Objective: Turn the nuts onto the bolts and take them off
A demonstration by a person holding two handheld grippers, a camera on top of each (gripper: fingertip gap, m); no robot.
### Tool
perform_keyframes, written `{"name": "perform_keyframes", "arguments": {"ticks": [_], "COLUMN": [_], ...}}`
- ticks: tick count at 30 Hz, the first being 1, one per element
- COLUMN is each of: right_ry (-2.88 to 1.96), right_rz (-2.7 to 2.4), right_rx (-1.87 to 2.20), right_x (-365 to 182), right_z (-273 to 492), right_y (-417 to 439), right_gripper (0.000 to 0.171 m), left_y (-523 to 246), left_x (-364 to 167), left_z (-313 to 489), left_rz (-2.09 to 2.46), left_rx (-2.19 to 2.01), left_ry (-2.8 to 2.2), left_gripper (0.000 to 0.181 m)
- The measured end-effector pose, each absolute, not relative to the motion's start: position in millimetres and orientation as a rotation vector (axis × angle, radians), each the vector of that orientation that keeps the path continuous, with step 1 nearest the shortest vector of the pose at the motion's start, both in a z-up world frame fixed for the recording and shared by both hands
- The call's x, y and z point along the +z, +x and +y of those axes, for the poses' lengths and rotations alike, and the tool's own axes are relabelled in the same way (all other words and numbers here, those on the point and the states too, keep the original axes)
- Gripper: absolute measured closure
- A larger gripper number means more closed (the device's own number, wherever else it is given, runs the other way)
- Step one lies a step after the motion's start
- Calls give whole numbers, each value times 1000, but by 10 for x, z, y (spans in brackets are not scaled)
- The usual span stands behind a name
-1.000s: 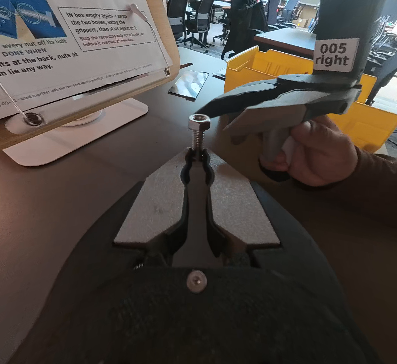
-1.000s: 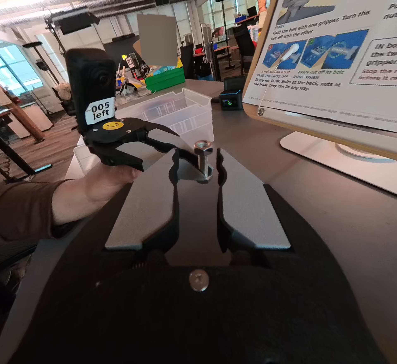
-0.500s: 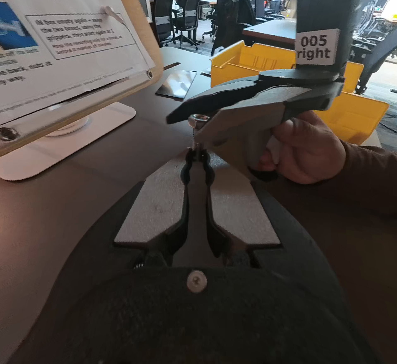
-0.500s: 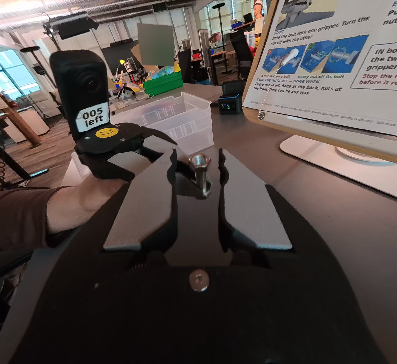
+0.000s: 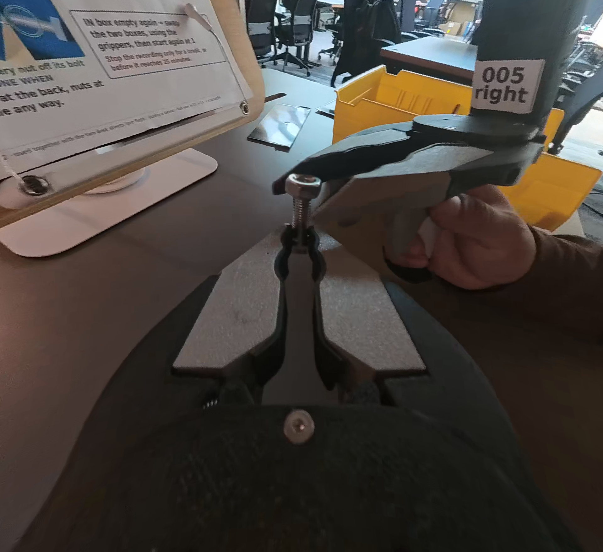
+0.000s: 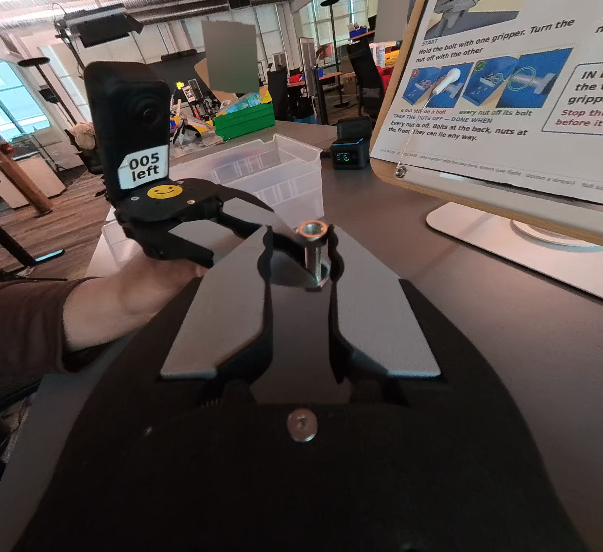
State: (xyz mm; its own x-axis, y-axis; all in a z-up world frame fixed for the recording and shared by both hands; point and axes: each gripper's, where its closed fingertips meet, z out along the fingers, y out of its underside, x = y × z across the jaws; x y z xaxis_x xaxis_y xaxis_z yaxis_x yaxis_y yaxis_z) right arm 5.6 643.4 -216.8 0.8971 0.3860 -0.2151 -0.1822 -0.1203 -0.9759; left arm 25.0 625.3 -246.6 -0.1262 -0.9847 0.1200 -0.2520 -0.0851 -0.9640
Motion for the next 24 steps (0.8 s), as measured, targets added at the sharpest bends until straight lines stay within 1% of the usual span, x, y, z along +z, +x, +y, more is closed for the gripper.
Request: {"name": "perform_keyframes", "arguments": {"ticks": [1, 3, 5, 6, 13, 17, 24], "right_ry": [-1623, -1627, -1637, -1641, -1640, -1584, -1573], "right_rz": [-158, -153, -144, -141, -116, -74, -45], "right_rx": [486, 485, 477, 464, 494, 496, 452], "right_x": [-2171, -2182, -2203, -2209, -2204, -2093, -2043], "right_z": [6442, 6454, 6465, 6465, 6462, 6420, 6369], "right_y": [52, 47, 54, 73, 119, 231, 373], "right_gripper": [141, 146, 156, 158, 158, 158, 158], "left_y": [258, 274, 286, 290, 287, 280, 285], "left_x": [-2470, -2482, -2493, -2495, -2490, -2490, -2536], "left_z": [6207, 6115, 6049, 6040, 6042, 6043, 6155], "left_rz": [1462, 1492, 1520, 1525, 1522, 1513, 1499], "left_rx": [-1280, -1302, -1290, -1276, -1316, -1374, -1311], "left_ry": [-1395, -1378, -1357, -1350, -1356, -1379, -1397], "left_gripper": [174, 173, 173, 173, 173, 173, 173]}}
